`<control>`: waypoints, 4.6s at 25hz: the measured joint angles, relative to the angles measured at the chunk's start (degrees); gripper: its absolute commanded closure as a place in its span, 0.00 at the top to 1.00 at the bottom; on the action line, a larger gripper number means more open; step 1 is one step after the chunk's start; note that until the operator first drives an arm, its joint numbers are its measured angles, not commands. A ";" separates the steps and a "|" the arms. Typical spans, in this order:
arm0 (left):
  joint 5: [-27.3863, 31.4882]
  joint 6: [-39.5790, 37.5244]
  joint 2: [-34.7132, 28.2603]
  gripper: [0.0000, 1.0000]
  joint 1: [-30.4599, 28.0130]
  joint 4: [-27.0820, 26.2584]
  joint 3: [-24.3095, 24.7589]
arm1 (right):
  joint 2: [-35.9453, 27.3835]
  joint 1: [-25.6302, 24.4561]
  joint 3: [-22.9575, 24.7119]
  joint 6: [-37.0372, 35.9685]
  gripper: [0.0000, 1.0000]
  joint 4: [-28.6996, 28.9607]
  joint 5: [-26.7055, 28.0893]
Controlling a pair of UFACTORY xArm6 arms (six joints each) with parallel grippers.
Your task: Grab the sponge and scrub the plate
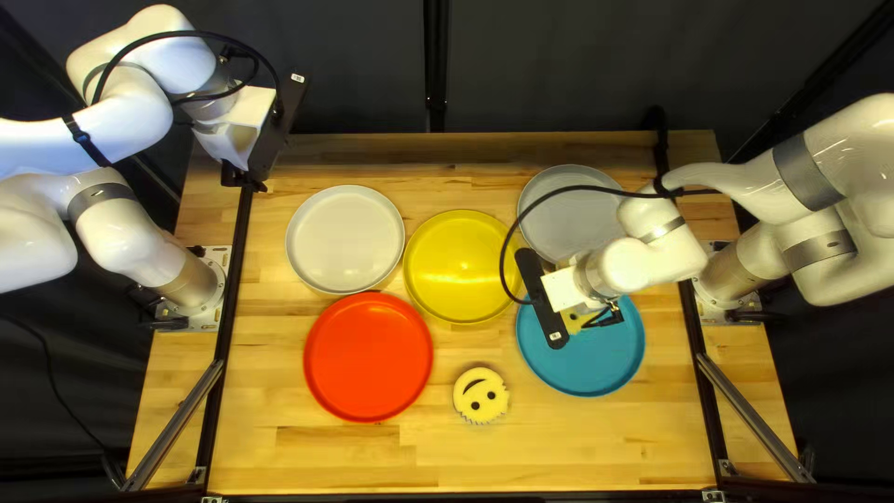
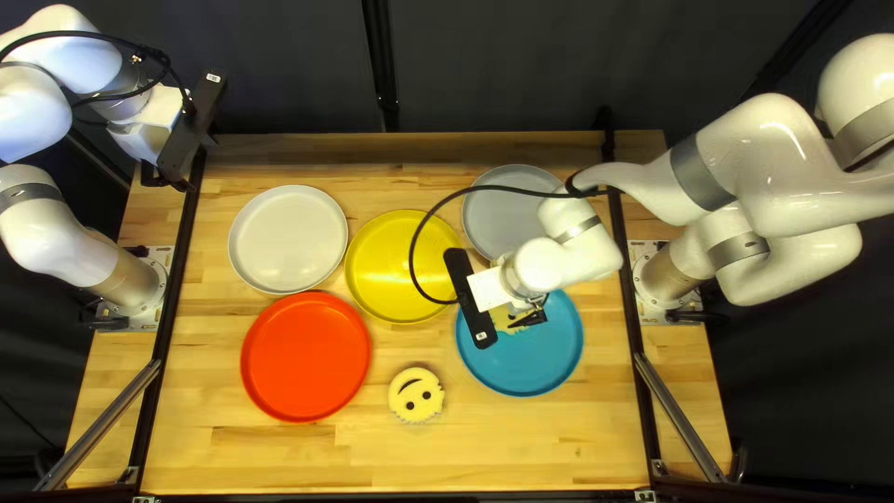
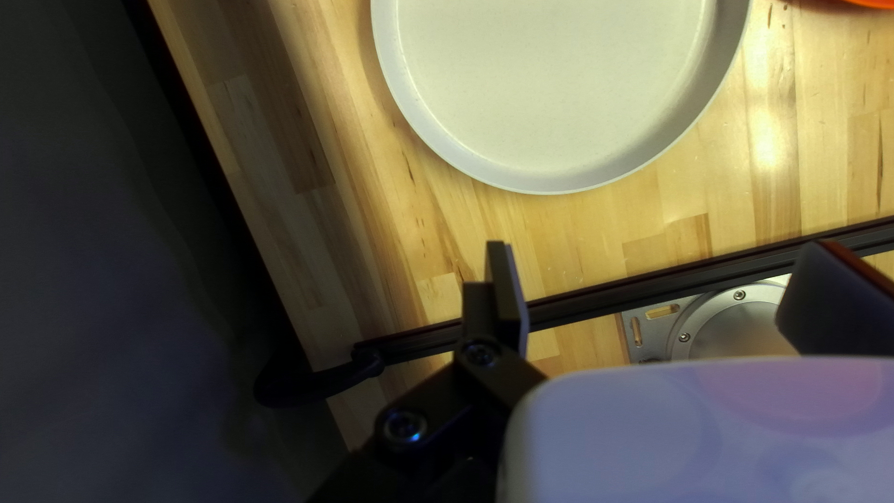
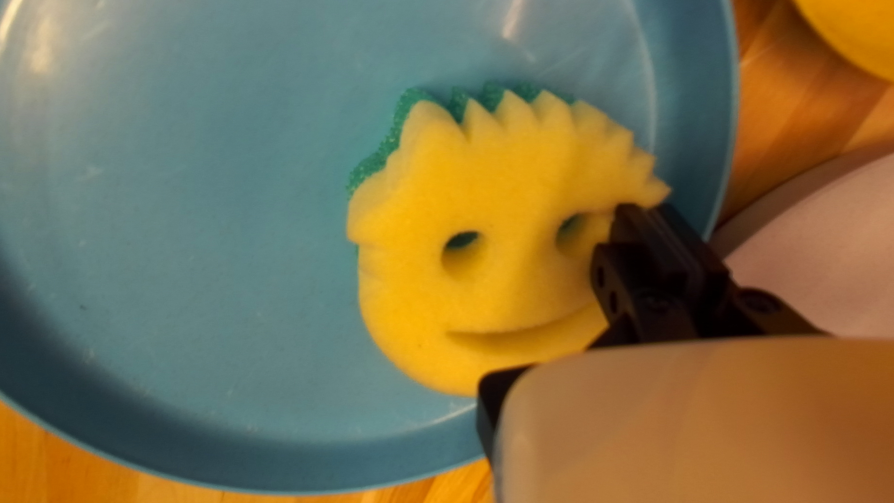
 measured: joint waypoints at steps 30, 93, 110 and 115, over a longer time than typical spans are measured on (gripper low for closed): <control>0.00 0.00 0.00 1.00 0.00 0.00 0.00 | 2.66 -1.48 -3.86 -1.76 0.00 0.73 2.32; 0.00 0.00 0.00 1.00 0.00 0.00 0.00 | -7.84 1.85 5.98 -0.44 0.00 -5.00 2.01; 0.00 0.00 0.00 1.00 0.00 0.00 0.00 | -10.58 7.96 10.63 1.91 0.00 -5.05 -1.88; 0.00 0.00 0.00 1.00 0.00 0.00 0.00 | -9.31 12.14 9.81 2.57 0.00 -2.23 -1.24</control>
